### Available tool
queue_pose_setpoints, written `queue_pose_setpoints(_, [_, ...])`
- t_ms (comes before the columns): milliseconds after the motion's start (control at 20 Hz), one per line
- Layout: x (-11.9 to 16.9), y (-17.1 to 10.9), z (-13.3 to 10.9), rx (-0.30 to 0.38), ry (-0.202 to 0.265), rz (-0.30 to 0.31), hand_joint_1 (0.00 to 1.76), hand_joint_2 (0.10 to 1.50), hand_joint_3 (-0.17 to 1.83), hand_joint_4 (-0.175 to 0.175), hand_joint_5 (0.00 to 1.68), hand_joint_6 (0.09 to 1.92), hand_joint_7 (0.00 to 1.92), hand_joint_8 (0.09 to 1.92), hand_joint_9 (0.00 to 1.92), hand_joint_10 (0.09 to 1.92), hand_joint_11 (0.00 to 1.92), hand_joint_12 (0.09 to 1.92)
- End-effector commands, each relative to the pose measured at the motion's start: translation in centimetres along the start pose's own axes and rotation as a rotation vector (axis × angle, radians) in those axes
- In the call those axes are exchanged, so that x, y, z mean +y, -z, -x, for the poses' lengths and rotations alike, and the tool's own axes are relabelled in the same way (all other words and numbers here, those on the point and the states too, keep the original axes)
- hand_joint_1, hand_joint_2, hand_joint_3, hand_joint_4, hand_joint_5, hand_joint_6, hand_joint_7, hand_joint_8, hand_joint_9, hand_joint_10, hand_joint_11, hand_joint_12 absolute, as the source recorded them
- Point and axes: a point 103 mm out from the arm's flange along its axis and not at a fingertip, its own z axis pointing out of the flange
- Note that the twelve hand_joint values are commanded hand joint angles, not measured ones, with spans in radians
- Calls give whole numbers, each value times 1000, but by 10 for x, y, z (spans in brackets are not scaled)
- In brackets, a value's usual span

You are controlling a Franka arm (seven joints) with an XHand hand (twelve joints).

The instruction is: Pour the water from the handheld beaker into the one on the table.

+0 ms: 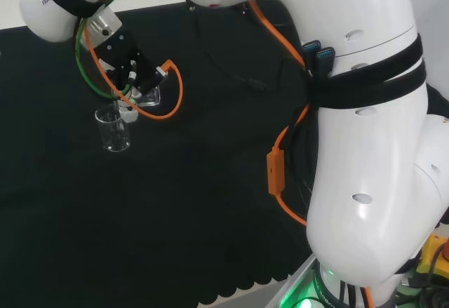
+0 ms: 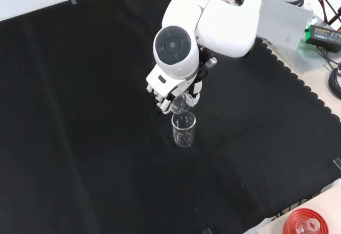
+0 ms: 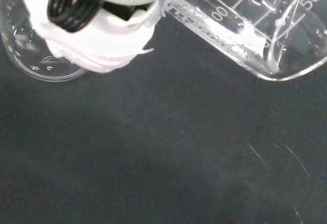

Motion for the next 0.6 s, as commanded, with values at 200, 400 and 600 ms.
queue_pose_setpoints(200, [0, 1, 0, -15, -6, -20, 1099, 773, 498, 175, 1199, 743, 1467, 87, 1382, 92, 946, 1026])
queue_pose_setpoints(400, [0, 4, -3, -26, -3, -28, 1099, 772, 500, 175, 1199, 743, 1467, 87, 1382, 92, 945, 1026])
queue_pose_setpoints(600, [1, 6, -3, -38, 0, -36, 1099, 771, 502, 175, 1199, 743, 1467, 87, 1383, 91, 946, 1026])
